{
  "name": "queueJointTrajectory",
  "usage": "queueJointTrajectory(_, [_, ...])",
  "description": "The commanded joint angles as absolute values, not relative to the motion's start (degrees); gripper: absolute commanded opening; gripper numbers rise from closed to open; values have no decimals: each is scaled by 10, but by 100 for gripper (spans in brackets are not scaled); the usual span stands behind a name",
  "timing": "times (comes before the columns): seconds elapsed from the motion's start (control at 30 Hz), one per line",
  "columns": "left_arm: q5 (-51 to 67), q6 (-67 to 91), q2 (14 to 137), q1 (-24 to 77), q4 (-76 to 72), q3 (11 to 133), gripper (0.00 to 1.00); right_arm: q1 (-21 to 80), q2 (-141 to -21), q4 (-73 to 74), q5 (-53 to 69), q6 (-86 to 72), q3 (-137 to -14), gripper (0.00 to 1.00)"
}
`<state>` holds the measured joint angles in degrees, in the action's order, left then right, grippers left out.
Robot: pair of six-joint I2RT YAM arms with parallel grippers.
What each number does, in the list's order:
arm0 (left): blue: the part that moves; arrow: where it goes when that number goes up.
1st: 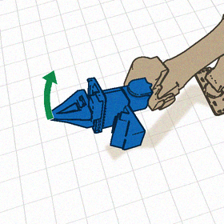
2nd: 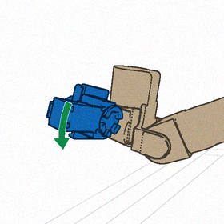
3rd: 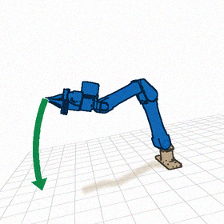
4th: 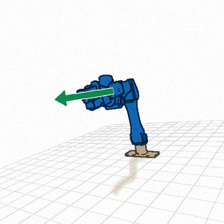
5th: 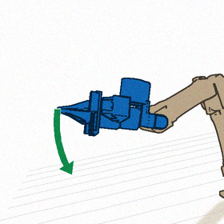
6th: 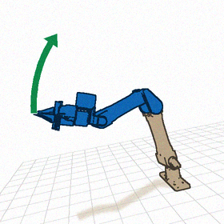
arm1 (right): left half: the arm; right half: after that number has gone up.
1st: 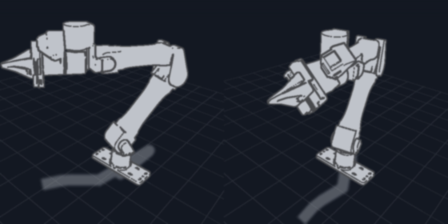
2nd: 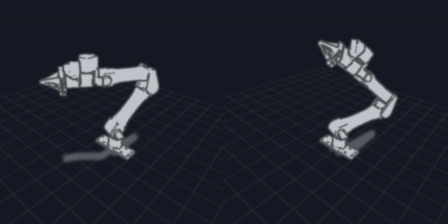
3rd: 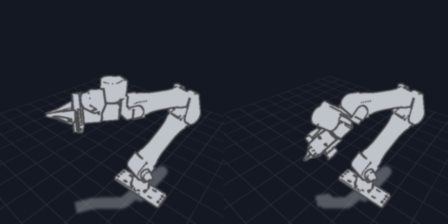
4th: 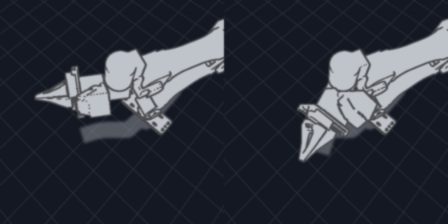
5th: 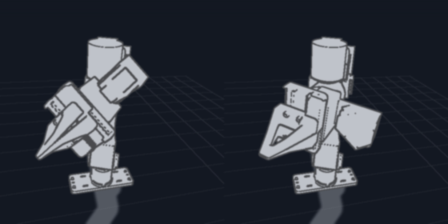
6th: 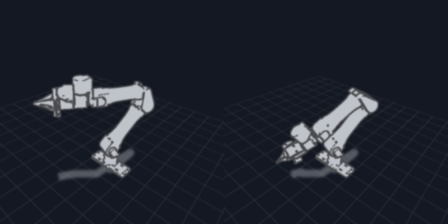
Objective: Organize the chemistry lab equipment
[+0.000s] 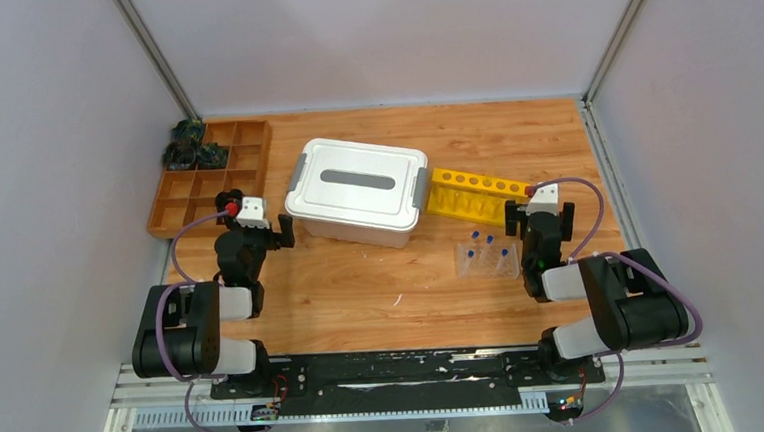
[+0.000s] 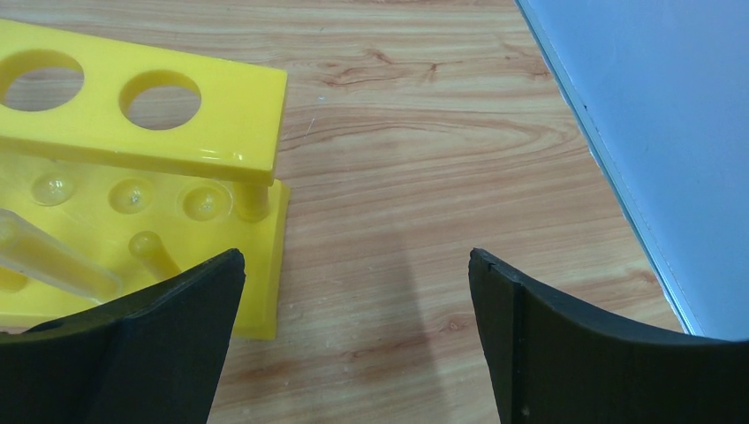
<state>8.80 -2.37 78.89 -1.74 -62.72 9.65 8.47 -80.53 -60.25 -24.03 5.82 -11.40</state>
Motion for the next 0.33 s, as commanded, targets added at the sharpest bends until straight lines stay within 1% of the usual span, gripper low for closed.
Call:
queueJointTrajectory(0.0, [76,-24,789,-16,-634,107,100,76,-805,-601,-244,54,-123,100])
queueJointTrajectory(0.3, [75,-25,789,-16,-630,108,100,75,-806,-601,-245,54,-123,100])
